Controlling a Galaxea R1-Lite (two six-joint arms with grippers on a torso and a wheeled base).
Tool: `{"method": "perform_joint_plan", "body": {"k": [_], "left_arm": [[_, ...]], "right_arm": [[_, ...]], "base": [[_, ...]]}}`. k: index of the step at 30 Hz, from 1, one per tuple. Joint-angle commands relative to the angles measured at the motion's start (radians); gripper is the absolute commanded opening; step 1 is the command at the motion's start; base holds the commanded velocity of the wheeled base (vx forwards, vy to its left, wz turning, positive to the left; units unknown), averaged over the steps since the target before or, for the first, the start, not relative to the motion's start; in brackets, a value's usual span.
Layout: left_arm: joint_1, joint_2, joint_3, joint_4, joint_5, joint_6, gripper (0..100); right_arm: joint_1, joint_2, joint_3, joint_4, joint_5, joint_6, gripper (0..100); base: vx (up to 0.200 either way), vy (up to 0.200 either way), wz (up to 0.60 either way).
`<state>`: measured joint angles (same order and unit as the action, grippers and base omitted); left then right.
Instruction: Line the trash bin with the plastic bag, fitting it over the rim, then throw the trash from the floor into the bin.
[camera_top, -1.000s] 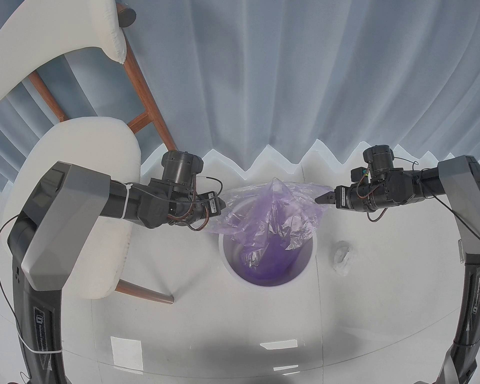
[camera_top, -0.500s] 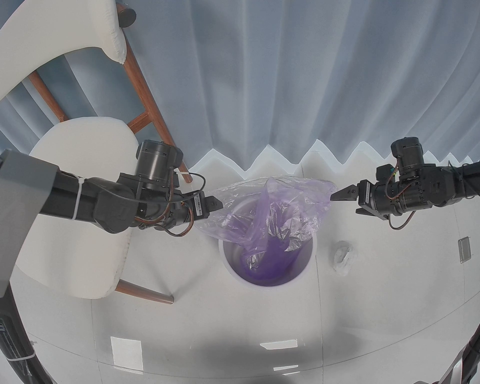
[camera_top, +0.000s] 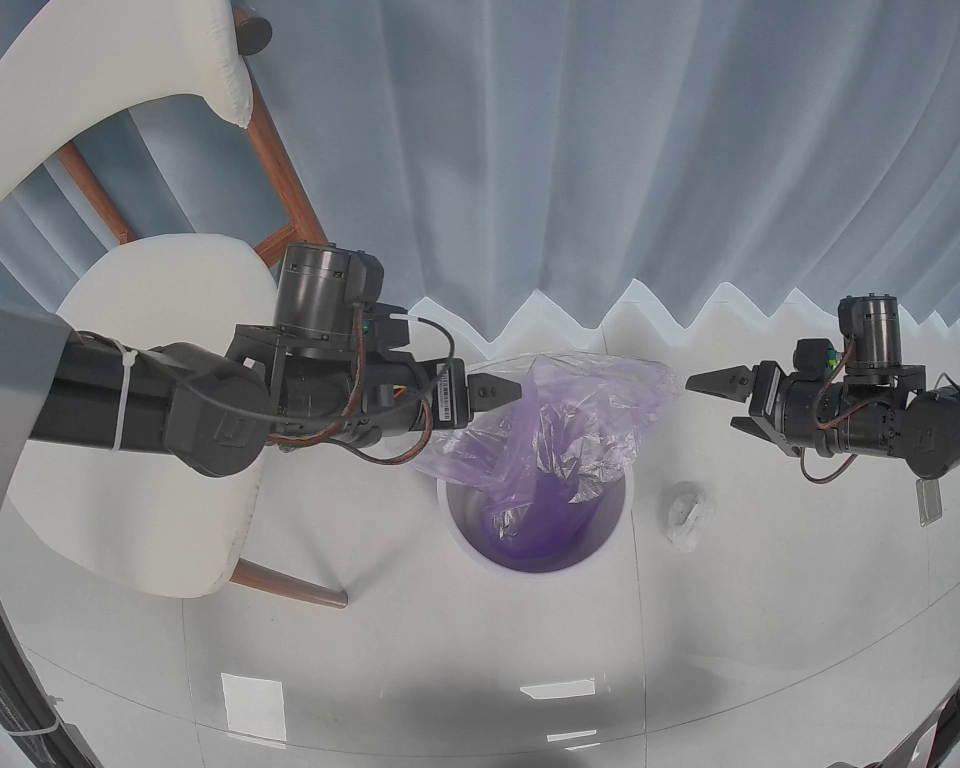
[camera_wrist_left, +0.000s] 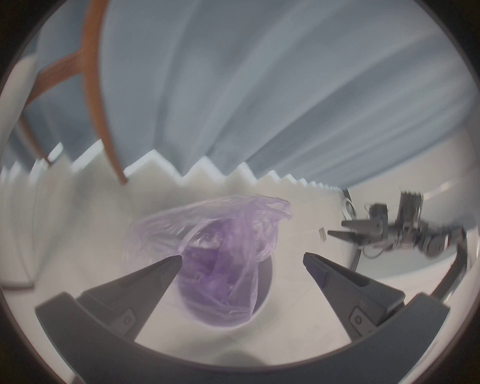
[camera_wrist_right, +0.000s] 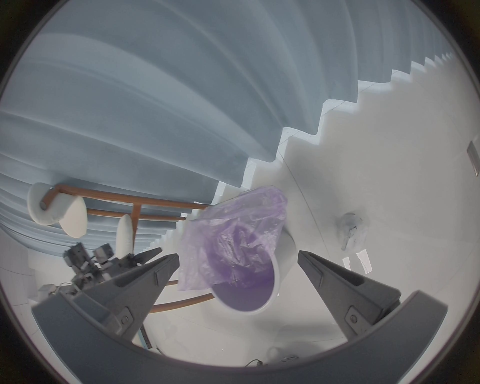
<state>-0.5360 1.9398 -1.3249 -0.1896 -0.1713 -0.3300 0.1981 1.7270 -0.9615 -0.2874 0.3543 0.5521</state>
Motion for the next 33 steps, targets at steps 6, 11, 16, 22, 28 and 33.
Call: {"method": "perform_joint_plan", "body": {"k": [6,11,16,22,28,33], "left_arm": [[-0.03,0.225,-0.089,-0.168,-0.074,0.336,100],[-0.042,0.294,-0.152,-0.169,-0.071,0.338,100],[-0.047,0.355,-0.258,-0.171,-0.039,0.338,0],[-0.038,0.358,-0.226,-0.171,-0.045,0.339,0],[-0.079,0.242,0.038,-0.261,-0.07,0.427,0],[-0.134,0.16,0.263,-0.326,-0.123,0.499,0]], "right_arm": [[0.052,-0.238,0.092,-0.012,-0.023,0.083,100],[0.05,-0.257,0.104,-0.01,-0.04,0.083,100],[0.058,-0.287,0.135,-0.013,-0.063,0.083,100],[0.08,-0.311,0.135,-0.013,-0.066,0.083,100],[0.078,-0.336,0.155,-0.012,-0.064,0.084,100],[0.078,-0.337,0.19,-0.013,-0.064,0.083,100]], "base": [[0.0,0.0,0.0],[0.0,0.0,0.0],[0.0,0.0,0.0],[0.0,0.0,0.0],[0.0,0.0,0.0],[0.0,0.0,0.0]]}}
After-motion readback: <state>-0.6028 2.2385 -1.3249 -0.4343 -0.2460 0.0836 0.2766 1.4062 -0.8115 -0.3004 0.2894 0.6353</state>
